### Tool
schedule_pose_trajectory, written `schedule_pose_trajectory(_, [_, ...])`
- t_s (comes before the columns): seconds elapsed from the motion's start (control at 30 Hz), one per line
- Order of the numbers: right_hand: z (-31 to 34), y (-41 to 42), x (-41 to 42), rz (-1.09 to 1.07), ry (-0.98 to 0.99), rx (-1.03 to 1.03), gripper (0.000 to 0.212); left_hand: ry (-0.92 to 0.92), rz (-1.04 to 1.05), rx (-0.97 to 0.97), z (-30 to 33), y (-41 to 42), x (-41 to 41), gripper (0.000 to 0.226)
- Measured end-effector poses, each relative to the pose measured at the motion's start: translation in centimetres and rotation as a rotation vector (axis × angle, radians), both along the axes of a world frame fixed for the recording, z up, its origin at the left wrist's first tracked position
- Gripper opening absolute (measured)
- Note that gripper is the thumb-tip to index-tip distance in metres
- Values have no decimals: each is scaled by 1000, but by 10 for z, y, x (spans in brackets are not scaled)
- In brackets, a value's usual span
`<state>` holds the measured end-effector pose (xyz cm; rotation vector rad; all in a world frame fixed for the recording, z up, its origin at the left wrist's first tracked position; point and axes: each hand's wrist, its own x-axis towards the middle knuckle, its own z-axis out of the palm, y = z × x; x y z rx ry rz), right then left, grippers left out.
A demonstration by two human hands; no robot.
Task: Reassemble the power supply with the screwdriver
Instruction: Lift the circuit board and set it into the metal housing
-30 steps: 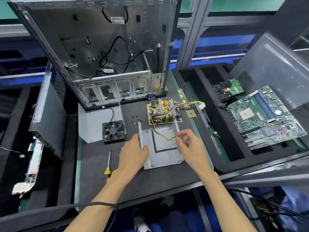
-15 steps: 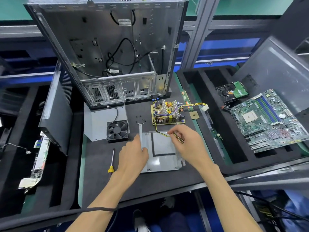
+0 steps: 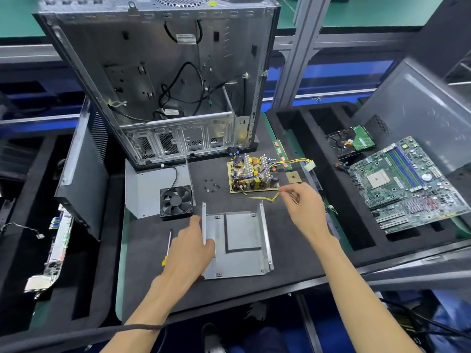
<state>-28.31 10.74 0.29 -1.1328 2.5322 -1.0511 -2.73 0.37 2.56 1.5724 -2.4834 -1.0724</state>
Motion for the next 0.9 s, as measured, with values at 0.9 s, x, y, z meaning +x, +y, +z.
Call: schedule_pose_trajectory(0.9, [-1, -26, 36, 185, -144, 215, 30, -414, -188, 33, 14, -31, -16, 10])
